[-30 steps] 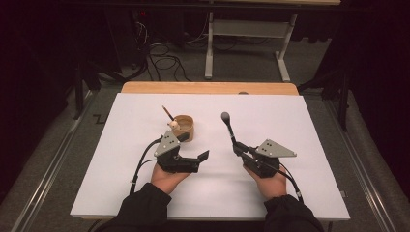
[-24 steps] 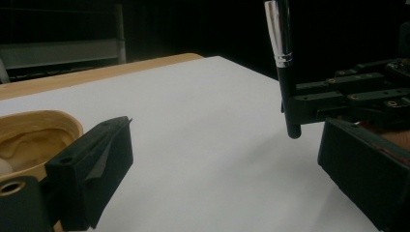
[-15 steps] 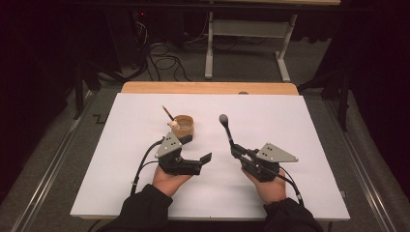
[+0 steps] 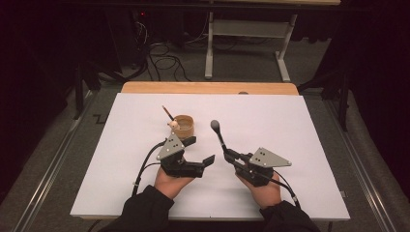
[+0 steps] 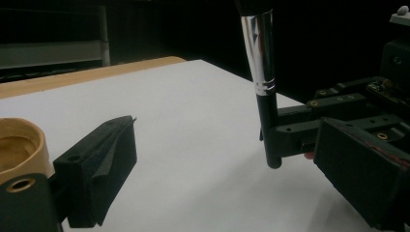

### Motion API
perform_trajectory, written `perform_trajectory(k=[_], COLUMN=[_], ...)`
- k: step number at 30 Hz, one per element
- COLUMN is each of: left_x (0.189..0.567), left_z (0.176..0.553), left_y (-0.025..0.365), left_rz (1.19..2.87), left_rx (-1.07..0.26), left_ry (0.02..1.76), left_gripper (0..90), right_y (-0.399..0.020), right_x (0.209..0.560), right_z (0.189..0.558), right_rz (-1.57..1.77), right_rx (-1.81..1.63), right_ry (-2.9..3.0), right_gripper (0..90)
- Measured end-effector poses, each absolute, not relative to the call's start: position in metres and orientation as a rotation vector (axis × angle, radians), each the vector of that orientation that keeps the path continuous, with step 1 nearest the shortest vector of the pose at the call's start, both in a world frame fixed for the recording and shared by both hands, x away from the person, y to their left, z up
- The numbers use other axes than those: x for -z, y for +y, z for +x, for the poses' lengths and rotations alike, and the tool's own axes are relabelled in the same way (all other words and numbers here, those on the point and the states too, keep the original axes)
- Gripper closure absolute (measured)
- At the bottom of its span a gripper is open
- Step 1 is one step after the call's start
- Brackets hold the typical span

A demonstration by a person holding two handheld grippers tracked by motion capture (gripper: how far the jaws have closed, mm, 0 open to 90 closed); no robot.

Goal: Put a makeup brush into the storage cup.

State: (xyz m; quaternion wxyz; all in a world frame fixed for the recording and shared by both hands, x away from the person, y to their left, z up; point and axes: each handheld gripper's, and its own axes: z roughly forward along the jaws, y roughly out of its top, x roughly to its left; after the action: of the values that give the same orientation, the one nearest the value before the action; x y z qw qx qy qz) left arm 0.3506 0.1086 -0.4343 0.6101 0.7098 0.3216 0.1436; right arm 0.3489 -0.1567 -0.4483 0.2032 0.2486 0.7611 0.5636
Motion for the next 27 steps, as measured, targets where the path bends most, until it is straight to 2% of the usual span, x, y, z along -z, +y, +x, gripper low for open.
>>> perform_trajectory(k=[19, 27], left_x=[0.432, 0.431], left_z=[0.347, 0.345], left_y=[0.105, 0.106], left_rz=[1.609, 1.585], left_rx=[-0.264, -0.243], left_ry=[0.728, 0.713], left_gripper=[17.2, 27.6], right_y=[-0.139, -0.135], right_x=[0.453, 0.454], right_z=[0.339, 0.337], right_rz=[0.631, 0.622], right_rx=[-1.593, -1.607], right_ry=[2.162, 2.171], right_gripper=[80.5, 80.5])
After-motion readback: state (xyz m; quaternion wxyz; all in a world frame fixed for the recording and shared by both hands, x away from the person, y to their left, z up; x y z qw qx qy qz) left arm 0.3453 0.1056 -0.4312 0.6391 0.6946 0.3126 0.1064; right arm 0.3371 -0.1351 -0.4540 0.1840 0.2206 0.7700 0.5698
